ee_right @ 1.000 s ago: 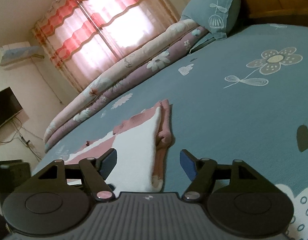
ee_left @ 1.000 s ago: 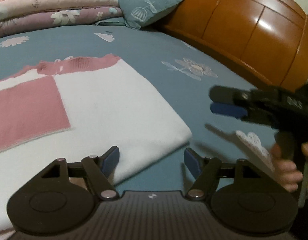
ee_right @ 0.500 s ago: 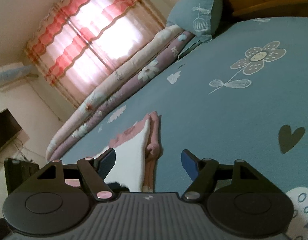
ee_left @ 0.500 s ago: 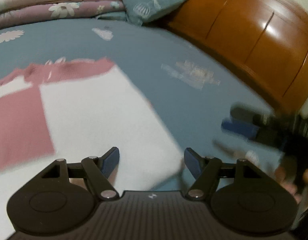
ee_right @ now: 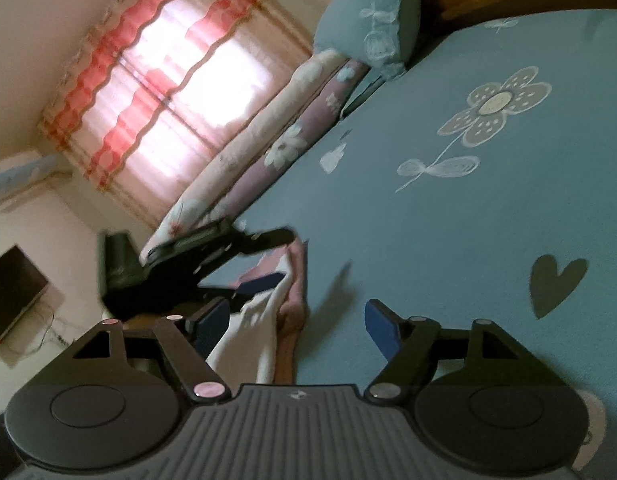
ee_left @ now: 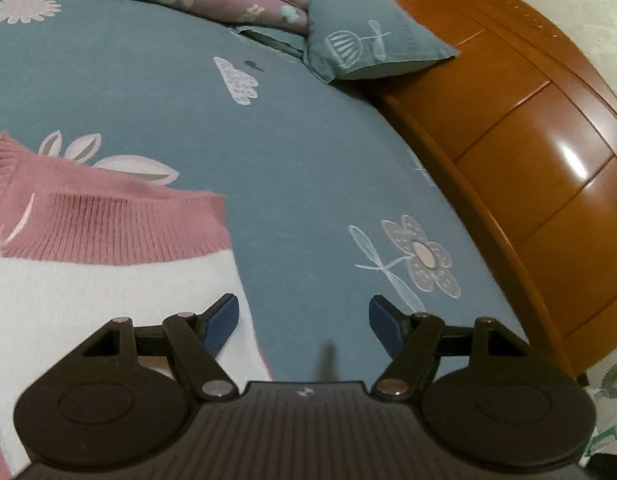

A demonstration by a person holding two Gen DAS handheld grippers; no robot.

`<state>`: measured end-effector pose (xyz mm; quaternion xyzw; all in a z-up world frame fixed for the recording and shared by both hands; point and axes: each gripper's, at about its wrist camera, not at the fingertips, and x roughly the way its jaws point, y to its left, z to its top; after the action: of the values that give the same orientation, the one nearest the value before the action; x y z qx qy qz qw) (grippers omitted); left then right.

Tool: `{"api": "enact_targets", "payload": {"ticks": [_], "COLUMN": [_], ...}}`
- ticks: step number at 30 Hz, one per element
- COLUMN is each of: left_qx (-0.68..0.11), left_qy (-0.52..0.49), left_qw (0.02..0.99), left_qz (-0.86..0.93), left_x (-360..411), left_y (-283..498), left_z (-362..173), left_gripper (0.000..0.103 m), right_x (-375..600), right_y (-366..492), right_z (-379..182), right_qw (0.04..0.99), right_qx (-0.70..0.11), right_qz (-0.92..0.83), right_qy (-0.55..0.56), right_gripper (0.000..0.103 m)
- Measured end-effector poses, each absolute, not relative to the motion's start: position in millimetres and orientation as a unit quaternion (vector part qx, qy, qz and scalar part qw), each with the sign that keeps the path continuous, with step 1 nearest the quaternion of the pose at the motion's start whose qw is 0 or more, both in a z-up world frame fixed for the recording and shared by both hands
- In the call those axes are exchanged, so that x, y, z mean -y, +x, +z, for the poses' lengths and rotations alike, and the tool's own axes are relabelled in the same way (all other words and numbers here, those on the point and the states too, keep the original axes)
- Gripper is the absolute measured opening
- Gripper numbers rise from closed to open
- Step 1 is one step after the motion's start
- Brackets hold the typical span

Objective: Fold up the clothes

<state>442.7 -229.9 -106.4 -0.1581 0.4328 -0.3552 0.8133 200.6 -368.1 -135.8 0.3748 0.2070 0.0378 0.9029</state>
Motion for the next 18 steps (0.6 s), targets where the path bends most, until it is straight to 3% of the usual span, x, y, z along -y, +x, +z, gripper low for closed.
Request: {"api": "enact_targets", "payload": {"ticks": [6,8,18], "left_qx": [-0.411,-0.415,-0.419], "left_qy": [-0.157,-0.170,-0.205], "left_qw": [0.835,0.839,0.844], "left_qz": [-0.329,-0.309,-0.263], "left_x": [210,194,179], "left_y": [456,465,491], "left_z": [-74,-75,-101], "left_gripper": [0.073,0.083,0.083], "right_x": [333,325,325], "right_y": [206,205,207], "right_z": [-127,-125,-129], "right_qw": [0.928,0.933,0.923], "right_qx": [-0.232,-0.233,-0.246], "right_qz": [0.057,0.059,0.071], "right_qy": [0.285,0.267,0.286], "right_gripper": [0.081,0.082,0.082]}}
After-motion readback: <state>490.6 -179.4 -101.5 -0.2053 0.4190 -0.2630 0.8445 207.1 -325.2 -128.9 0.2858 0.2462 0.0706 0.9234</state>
